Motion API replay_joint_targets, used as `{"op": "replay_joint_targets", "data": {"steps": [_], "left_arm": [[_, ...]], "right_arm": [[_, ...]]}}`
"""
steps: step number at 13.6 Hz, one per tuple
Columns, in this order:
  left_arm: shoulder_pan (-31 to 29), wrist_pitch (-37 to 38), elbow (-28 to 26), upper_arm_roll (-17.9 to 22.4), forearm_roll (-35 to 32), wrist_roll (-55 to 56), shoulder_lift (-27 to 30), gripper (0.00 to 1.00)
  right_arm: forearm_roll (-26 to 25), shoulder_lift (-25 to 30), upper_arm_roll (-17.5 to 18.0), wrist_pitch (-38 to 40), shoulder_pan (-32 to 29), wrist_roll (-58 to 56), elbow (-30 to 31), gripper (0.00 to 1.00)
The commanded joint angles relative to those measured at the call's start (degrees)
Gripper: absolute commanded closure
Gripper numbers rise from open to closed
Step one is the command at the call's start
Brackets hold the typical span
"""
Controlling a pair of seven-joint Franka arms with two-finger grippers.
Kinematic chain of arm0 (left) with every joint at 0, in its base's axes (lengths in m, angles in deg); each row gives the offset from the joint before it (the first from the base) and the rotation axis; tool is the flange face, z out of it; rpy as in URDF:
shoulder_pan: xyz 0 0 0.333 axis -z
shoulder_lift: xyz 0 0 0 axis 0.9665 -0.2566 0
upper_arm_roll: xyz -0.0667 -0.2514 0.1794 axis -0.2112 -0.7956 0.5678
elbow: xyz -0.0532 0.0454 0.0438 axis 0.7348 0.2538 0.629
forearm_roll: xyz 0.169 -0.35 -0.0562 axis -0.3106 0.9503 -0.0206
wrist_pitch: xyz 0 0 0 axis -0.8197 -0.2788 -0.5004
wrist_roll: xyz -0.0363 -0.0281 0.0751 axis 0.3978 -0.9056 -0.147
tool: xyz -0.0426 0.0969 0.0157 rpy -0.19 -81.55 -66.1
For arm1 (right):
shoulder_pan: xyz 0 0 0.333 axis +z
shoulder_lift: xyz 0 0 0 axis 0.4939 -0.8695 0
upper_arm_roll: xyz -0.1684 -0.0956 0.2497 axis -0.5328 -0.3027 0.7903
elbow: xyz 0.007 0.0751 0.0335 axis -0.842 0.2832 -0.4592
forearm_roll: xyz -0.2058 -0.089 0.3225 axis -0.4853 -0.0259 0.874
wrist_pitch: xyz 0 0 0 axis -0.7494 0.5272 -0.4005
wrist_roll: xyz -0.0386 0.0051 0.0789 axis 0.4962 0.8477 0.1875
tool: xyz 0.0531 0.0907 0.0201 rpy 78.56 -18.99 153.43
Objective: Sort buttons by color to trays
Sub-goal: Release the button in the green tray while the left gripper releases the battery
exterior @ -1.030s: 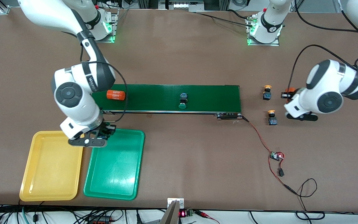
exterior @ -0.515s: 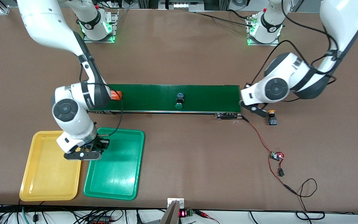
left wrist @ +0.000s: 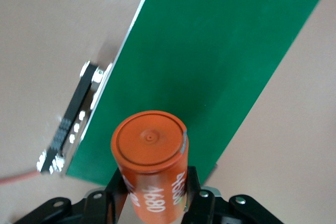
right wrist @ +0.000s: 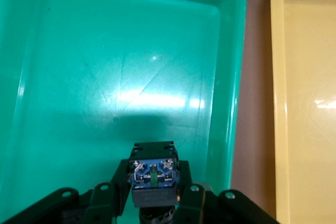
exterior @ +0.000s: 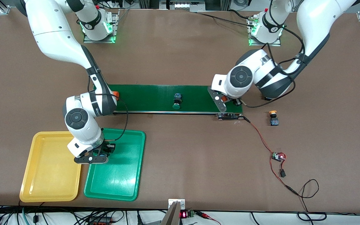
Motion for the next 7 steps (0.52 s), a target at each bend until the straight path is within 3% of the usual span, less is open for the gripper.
{"op": "replay_joint_targets", "data": {"steps": [1,3,4,6,7], "left_arm": [[3.5,0.4,2.0,1.7,-3.3,-5.3,-2.0,0.84],[4.3,0.2,2.0,1.7,-4.5,-8.1,-2.1,0.84],[5.2,0.2,2.1,1.8,-4.6,-8.8,-2.3,0.84],[6.5,0.4,2.0,1.9,-5.7,-8.9,-2.4,0.84],[6.9,0.4,2.0,2.0,-7.3,-8.9,-2.7,0.84]], "right_arm": [[-0.1,-1.9,-0.2,-2.3,-0.2,-0.2,-1.3,0.63],[0.0,-2.2,-0.2,-2.4,-0.2,-0.2,-1.3,0.36],[0.1,-2.4,-0.2,-2.7,-0.2,0.0,-1.3,0.12],[0.1,-2.6,-0.2,-5.9,-0.2,0.0,0.2,0.0],[0.1,-2.5,-0.2,-6.6,-0.2,-0.2,0.5,0.0]]}}
